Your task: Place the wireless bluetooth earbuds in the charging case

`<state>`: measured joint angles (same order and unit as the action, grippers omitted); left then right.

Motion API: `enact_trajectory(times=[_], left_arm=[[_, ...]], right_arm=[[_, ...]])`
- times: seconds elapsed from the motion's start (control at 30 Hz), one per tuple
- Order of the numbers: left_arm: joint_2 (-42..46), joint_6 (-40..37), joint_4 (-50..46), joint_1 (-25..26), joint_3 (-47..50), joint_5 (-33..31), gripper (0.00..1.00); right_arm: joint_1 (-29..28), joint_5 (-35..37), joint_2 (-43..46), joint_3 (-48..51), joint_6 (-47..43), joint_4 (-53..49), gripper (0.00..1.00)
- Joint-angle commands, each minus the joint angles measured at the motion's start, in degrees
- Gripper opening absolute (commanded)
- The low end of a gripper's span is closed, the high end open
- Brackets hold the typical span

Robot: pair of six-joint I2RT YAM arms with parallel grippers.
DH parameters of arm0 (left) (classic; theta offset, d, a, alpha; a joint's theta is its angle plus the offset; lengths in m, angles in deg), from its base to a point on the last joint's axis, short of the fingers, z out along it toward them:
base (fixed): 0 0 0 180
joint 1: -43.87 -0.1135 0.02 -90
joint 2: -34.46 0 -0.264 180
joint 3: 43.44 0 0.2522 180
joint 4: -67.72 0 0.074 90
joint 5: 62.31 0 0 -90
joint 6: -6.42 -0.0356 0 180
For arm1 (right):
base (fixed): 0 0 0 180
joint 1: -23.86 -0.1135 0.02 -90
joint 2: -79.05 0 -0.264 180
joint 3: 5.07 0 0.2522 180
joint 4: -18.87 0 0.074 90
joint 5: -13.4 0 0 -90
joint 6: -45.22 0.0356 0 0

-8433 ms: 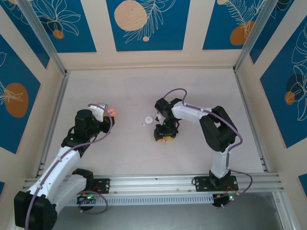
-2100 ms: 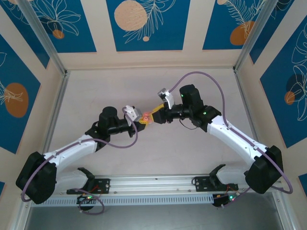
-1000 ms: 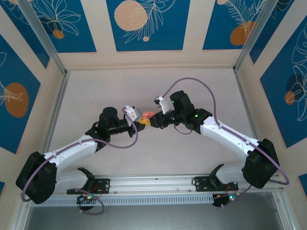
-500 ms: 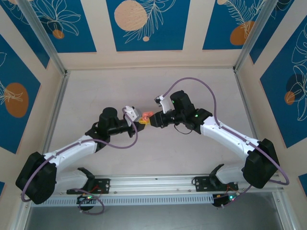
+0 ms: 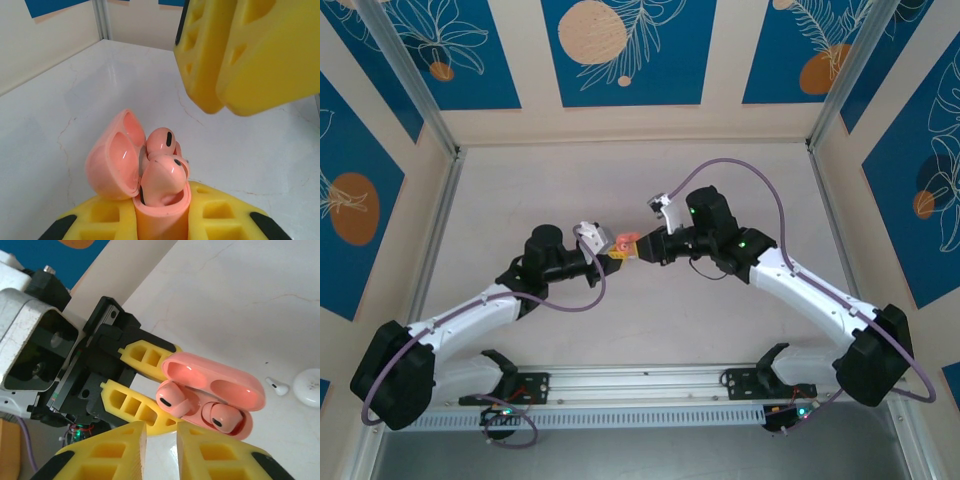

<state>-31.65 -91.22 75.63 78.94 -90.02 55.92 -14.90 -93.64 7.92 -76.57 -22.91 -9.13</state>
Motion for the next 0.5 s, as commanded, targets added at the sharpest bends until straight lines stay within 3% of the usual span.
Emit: enact_trajectory(times=[0.0,0.47], left_arm=[[1.2,0.0,1.1,0.7,0.6,1.4,0.15],[1.4,0.0,1.1,0.7,0.7,1.7,0.15]], right_arm=[[-0.6,-3.8,-1.5,-2.0,-1.0,-0.2,0.21],[0.2,-1.0,-5.2,-3.0,-0.2,-0.9,0.2]])
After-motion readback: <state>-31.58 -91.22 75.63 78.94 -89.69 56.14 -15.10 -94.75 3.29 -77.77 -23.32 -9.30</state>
